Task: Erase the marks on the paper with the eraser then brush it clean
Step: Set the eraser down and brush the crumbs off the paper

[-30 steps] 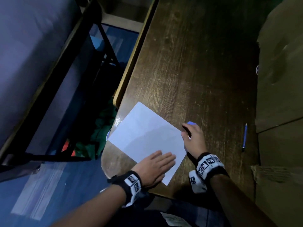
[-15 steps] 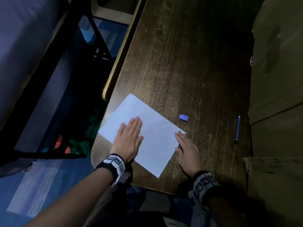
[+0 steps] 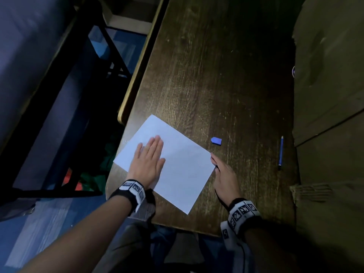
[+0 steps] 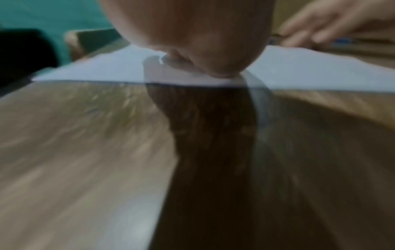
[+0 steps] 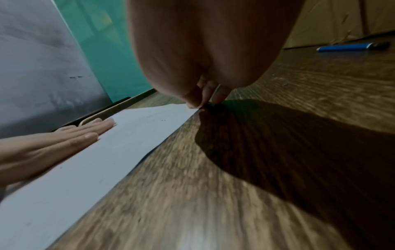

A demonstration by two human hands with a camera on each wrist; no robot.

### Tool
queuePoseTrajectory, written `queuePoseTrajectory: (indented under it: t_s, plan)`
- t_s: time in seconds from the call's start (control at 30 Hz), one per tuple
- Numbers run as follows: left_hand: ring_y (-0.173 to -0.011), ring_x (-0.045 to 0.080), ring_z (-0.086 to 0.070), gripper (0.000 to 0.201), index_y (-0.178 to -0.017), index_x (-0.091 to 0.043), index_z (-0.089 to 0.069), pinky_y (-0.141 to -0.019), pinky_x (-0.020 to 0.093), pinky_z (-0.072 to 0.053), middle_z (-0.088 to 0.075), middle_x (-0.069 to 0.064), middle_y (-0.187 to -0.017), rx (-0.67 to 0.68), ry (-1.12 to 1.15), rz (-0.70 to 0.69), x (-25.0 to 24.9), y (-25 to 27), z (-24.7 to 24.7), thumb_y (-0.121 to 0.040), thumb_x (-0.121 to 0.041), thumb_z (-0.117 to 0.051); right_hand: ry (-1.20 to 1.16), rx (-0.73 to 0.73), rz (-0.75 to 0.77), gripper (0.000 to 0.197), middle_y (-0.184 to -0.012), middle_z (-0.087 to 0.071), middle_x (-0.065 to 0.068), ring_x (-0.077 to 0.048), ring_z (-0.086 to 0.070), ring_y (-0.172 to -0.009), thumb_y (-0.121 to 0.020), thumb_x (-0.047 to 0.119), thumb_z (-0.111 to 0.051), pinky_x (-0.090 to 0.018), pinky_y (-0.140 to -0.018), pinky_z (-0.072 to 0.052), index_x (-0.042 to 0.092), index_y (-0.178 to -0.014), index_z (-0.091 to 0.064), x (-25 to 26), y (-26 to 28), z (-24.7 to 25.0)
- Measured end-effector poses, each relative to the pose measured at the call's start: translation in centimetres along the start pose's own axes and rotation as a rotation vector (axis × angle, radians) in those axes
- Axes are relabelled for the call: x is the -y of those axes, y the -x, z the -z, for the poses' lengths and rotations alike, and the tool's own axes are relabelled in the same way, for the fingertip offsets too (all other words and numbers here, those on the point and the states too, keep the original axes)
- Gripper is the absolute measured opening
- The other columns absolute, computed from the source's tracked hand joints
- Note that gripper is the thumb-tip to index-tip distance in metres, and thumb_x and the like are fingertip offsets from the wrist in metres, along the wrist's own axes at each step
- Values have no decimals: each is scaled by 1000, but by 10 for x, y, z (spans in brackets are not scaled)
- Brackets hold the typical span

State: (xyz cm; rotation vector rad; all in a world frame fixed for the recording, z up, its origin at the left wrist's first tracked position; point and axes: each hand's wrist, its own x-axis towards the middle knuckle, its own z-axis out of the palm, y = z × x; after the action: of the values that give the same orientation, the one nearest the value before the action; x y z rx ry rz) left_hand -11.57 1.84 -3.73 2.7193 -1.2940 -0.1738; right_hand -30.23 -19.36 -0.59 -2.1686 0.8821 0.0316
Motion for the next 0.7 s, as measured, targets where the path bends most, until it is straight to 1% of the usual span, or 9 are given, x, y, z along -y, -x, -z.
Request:
queuePoseTrajectory:
  t_s: [0.07,0.2,0.27,0.33,0.4,0.47,0.53,0.63,0.7]
  plan:
    - [-152,24,-26,63,-158,-8,-32,-121,53,-19,-26,8,-166,-2,73,-81,-29,-10,-4,-103,-39,-29,-13,3,-32,61,-136,-56,16,-2,-46,-127,-99,-3,-36,-29,-112,-38,34,-147,-39,1,-3,1]
    - [-156,16,-7,66,-163,-18,-9,-125,46,-3,-8,0,-170,206,1,-697,-97,7,-31,-106,-48,-24,-52,23,-50,70,-135,-57,13,-4,-47,-128,-93,-10,-40,-33,-110,-40,37,-145,-39,-1,-6,3]
    - [-156,16,-12,64,-163,-21,-9,-124,45,-3,-13,-2,-169,165,-37,-658,-83,-3,-32,-107,-49,-21,-29,30,-55,72,-135,-57,15,-4,-48,-128,-91,-11,-42,-32,-110,-41,37,-145,-39,-2,-8,4]
    - [-152,20,-27,61,-161,-18,-20,-121,47,-12,-25,0,-166,104,-40,-437,-55,-23,-24,-107,-45,-24,14,25,-59,73,-133,-58,17,-4,-49,-126,-91,-12,-43,-30,-109,-42,37,-144,-40,-2,-9,4]
    - [-152,22,-28,61,-160,-15,-24,-121,48,-16,-26,3,-166,64,-66,-193,-25,-42,-10,-106,-43,-21,20,22,-87,70,-132,-58,19,-2,-49,-124,-93,-11,-43,-27,-108,-42,37,-143,-41,0,-11,4]
    - [-152,23,-28,63,-159,-11,-29,-121,49,-16,-27,5,-166,39,-66,-62,-20,-53,2,-105,-42,-19,16,16,-108,68,-131,-59,19,-1,-49,-122,-94,-9,-44,-23,-105,-40,38,-143,-42,2,-11,3]
    - [-151,26,-29,64,-158,-9,-31,-120,49,-14,-28,9,-165,43,-31,-164,-47,-51,-2,-104,-41,-20,21,6,-101,68,-129,-60,17,1,-49,-119,-93,-8,-44,-21,-103,-40,38,-143,-43,4,-12,4]
    - [-156,21,-13,64,-162,-15,-18,-123,45,-6,-14,6,-169,164,34,-519,-96,-23,-24,-106,-46,-21,-38,-1,-91,68,-127,-61,13,3,-52,-115,-91,-10,-45,-17,-99,-39,35,-142,-46,5,-11,5]
    - [-156,17,-13,63,-162,-19,-14,-124,44,-5,-12,2,-169,174,7,-538,-89,-29,-26,-107,-48,-21,-36,-4,-90,67,-125,-61,13,2,-52,-116,-91,-10,-46,-17,-100,-40,34,-142,-46,5,-12,6]
